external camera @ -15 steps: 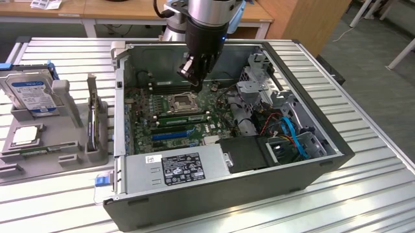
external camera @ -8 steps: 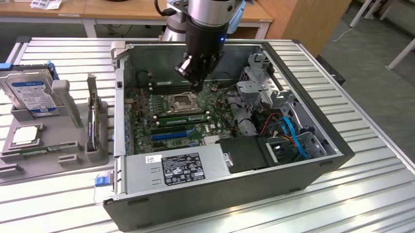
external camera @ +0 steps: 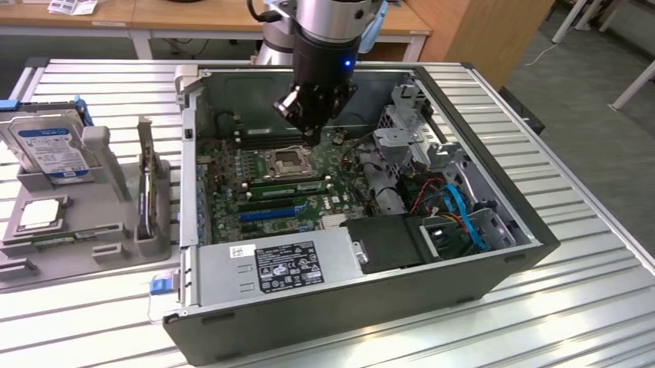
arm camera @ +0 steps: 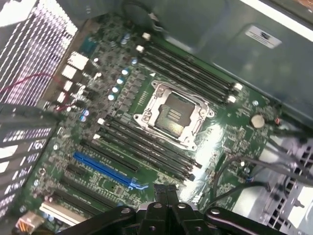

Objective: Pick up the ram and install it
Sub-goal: 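Press down the ram until it locks into place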

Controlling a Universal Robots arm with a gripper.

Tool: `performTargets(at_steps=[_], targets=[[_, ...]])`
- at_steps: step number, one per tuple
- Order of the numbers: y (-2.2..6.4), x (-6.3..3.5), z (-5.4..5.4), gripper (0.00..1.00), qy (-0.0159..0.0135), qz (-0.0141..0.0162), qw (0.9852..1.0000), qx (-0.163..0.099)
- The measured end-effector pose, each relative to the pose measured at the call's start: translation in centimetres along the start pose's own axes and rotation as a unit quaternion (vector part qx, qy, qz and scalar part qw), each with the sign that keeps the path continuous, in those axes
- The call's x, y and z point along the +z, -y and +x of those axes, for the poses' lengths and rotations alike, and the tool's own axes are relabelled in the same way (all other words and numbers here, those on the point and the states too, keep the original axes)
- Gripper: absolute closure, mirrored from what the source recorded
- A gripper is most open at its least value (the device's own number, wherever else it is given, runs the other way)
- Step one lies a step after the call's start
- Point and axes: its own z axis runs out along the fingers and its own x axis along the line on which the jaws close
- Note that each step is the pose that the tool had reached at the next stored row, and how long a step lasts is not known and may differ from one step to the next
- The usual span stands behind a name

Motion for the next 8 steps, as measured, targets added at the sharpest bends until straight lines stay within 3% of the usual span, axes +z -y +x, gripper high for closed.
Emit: performTargets(at_steps=[4, 8], targets=[[0.0, 0.02, 0.0, 0.9, 0.0011, 0.001, 0.9994, 0.033], [0.0, 0.04, 0.0, 0.9, 0.0023, 0.0019, 0.9979, 0.065]])
